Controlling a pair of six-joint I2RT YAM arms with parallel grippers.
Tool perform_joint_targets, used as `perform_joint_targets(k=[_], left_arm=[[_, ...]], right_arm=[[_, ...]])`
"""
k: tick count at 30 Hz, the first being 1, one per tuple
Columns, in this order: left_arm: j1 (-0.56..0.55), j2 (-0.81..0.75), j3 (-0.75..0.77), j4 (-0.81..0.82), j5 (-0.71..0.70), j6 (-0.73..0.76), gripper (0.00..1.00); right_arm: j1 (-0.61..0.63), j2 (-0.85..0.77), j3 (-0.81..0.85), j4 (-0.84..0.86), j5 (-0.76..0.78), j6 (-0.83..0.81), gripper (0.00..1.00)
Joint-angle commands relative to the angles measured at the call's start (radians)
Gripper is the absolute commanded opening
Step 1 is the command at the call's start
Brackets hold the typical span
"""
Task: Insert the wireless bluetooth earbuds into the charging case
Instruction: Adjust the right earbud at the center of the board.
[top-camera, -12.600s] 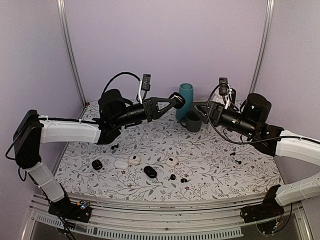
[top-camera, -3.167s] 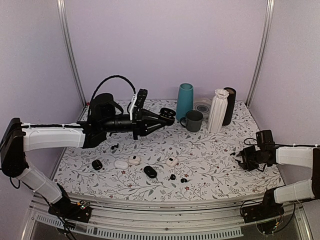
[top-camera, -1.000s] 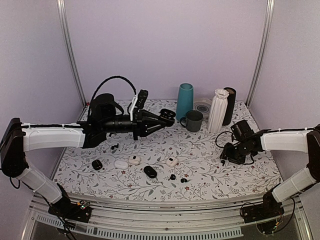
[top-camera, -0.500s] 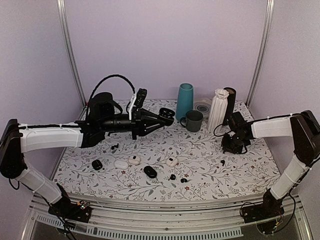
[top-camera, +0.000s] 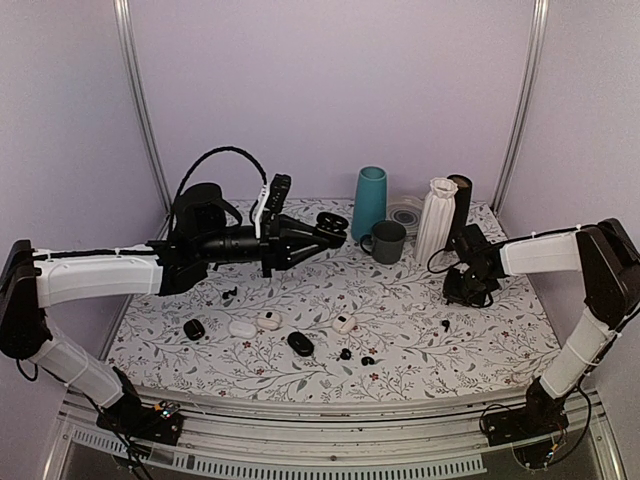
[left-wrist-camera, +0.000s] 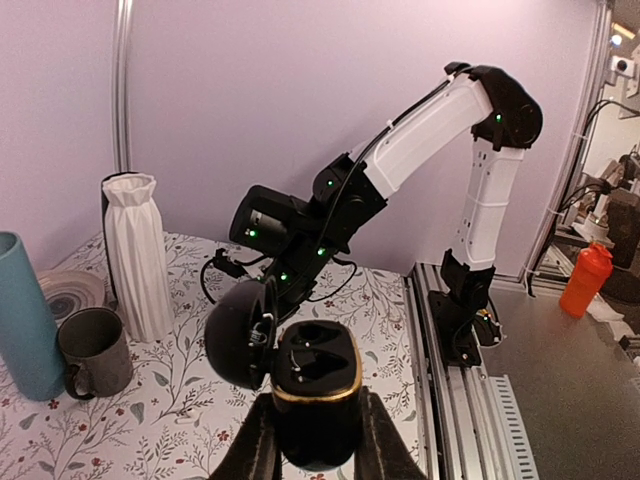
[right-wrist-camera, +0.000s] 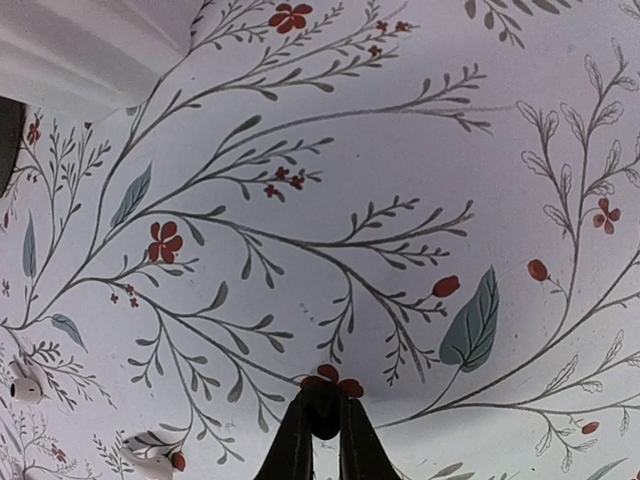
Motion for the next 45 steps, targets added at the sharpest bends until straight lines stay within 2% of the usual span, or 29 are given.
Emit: perform_joint_targets(k=[1, 10, 19, 25, 28, 30, 35, 39, 45], left_arm=[[-0.005, -0.018, 0.009, 0.003, 0.001, 0.011, 0.0], [-0.005, -0.013, 0.013, 0.002, 0.002, 0.011, 0.0], [-0.006, -0.009, 0.014, -0.001, -0.002, 0.012, 0.0], [-0.007, 0.007, 0.02, 0.013, 0.003, 0.003, 0.0], [-0.008, 0.01, 0.029, 0.007, 0.009, 0.002, 0.0], [-0.008, 0.007, 0.024, 0.005, 0.005, 0.004, 0.0], [-0.008, 0.004, 0.017, 0.005, 0.006, 0.006, 0.0], [-0.007, 0.009, 0.022, 0.011, 0.009, 0.004, 0.0], [-0.01, 0.007, 0.024, 0.009, 0.009, 0.001, 0.0]], right_arm=[[-0.001, 0.004, -0.003, 0.043, -0.018, -0.025, 0.05], [0.082, -0.02, -0.03, 0.132, -0.163, -0.125, 0.03], [0.126, -0.152, -0.136, 0.187, -0.273, -0.198, 0.03], [0.126, -0.185, -0.11, 0.106, -0.182, -0.175, 0.04], [0.126, -0.174, -0.065, 0.0, -0.106, -0.137, 0.05], [0.126, -0.182, -0.071, -0.042, -0.071, -0.109, 0.09], [0.126, -0.282, -0.174, -0.011, -0.068, -0.077, 0.26], [0.125, -0.287, -0.212, 0.002, -0.087, -0.085, 0.29], [0.125, -0.26, -0.225, 0.003, -0.095, -0.08, 0.27]])
